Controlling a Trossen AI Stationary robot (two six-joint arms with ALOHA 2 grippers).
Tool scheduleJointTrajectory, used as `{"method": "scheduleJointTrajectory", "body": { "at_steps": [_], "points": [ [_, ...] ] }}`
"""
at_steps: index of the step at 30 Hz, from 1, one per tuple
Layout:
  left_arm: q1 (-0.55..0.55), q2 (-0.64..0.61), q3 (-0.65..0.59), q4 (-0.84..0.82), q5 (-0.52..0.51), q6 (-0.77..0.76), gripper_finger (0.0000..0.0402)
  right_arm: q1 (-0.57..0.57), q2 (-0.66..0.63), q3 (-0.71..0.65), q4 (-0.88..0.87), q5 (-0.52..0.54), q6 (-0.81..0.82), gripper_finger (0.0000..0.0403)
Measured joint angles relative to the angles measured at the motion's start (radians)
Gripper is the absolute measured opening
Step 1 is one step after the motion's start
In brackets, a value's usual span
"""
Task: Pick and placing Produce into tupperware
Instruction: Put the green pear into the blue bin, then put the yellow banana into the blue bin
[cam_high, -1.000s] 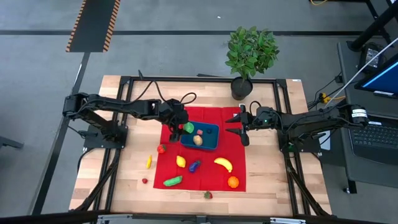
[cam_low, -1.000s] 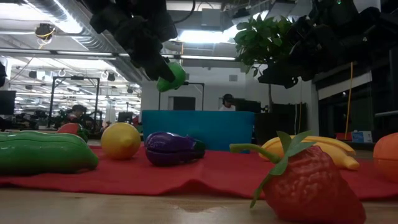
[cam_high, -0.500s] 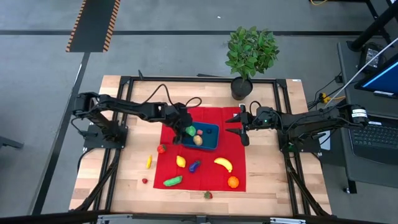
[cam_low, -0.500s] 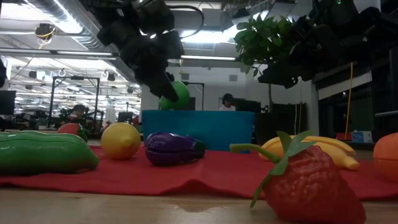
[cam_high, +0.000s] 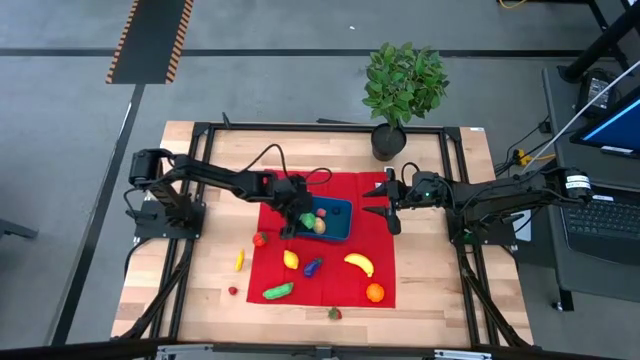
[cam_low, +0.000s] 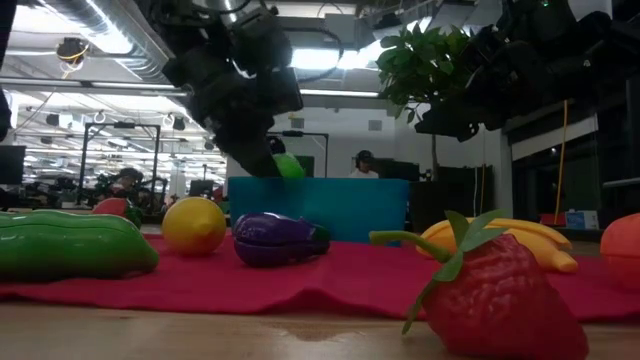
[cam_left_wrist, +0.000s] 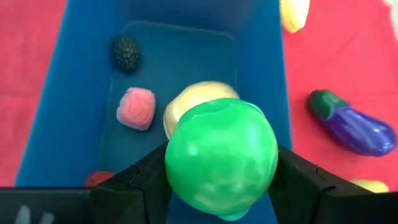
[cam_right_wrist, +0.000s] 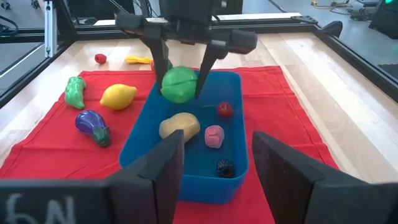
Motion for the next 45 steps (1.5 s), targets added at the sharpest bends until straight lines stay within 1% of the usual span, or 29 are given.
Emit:
{"method": "scheduleJointTrajectory", "body": {
  "at_steps": [4,9,13,20,25,28,31,36,39,45],
  "points": [
    [0.000,0.008,0.000,0.001,0.000,0.000,0.0207,0.000,0.000,0.000,-0.001,0.000,0.000,0.0190],
    [0.000,0.008,0.000,0.007,-0.037,-0.001,0.0239,0.000,0.000,0.000,-0.001,0.000,0.000,0.0190],
    [0.000,0.008,0.000,0.007,-0.041,-0.001,0.0257,0.000,0.000,0.000,-0.001,0.000,0.000,0.0190],
    [0.000,0.008,0.005,0.001,-0.041,0.010,0.0257,0.000,0.000,0.000,-0.001,0.000,0.000,0.0190],
    [-0.010,-0.018,0.046,0.003,-0.041,0.036,0.0260,0.000,0.000,0.000,-0.002,0.000,0.001,0.0190],
    [-0.023,-0.060,0.053,0.017,-0.041,0.080,0.0261,0.000,0.000,0.000,-0.010,0.000,0.001,0.0190],
    [-0.036,-0.114,0.042,0.053,-0.041,0.084,0.0259,0.000,0.000,0.000,-0.021,-0.001,0.007,0.0190],
    [-0.057,-0.225,-0.027,0.077,-0.065,0.086,0.0259,0.000,0.000,0.000,-0.022,0.000,0.020,0.0190],
    [-0.075,-0.309,-0.100,0.142,-0.097,0.083,0.0261,0.000,0.000,0.000,-0.017,-0.001,0.020,0.0190],
    [-0.111,-0.490,-0.292,0.314,-0.153,0.040,0.0256,0.000,0.000,0.000,0.005,-0.002,0.021,0.0190]
  ]
}}
